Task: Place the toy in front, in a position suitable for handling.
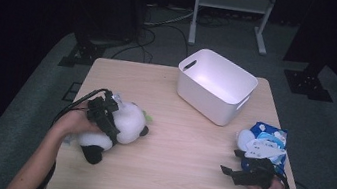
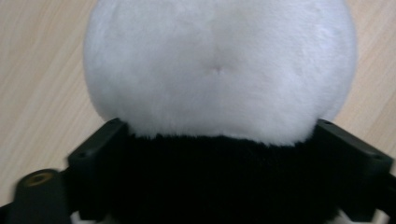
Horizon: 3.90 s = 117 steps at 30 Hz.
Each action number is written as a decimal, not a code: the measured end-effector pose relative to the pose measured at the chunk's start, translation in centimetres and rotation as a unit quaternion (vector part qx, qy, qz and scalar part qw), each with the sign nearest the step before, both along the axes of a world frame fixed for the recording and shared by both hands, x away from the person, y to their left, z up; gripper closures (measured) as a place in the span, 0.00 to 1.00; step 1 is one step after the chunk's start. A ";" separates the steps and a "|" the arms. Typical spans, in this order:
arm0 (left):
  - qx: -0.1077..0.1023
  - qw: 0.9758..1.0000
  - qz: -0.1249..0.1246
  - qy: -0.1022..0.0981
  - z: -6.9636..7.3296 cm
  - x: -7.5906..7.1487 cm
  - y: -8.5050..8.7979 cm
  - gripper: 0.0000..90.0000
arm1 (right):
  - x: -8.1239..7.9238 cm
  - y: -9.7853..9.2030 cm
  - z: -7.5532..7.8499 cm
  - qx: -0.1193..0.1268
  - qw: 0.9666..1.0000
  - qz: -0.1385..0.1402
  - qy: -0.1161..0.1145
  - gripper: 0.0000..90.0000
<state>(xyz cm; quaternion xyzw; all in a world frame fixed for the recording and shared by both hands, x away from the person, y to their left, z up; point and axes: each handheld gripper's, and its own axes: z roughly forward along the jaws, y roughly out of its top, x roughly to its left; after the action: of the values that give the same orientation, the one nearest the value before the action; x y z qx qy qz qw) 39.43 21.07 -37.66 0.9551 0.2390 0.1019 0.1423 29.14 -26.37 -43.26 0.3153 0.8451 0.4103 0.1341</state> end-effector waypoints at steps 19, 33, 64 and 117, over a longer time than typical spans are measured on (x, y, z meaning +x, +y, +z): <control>-0.053 0.994 -0.094 -0.012 1.3 -2.1 -5.5 0.32 | -0.1 -0.7 0.5 0.015 1.000 -0.012 -0.012 0.24; -0.045 0.980 -0.192 0.000 1.7 -3.4 -15.1 0.30 | -0.1 -1.8 0.8 0.027 0.999 -0.023 -0.017 0.24; -0.177 0.970 -0.169 -0.014 3.4 -5.8 -11.7 0.10 | 1.6 -1.6 2.4 0.023 1.000 -0.019 0.008 0.24; -0.221 0.971 -0.095 -0.004 1.1 -6.9 -4.5 0.09 | 8.5 -7.6 2.1 -0.154 0.973 -0.118 0.124 0.83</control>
<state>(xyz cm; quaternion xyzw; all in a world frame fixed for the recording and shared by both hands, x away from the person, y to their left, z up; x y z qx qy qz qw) 32.55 16.60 -36.54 0.9178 0.1636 0.0362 0.3599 37.61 -33.98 -41.18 0.4367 0.8650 0.2143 0.1229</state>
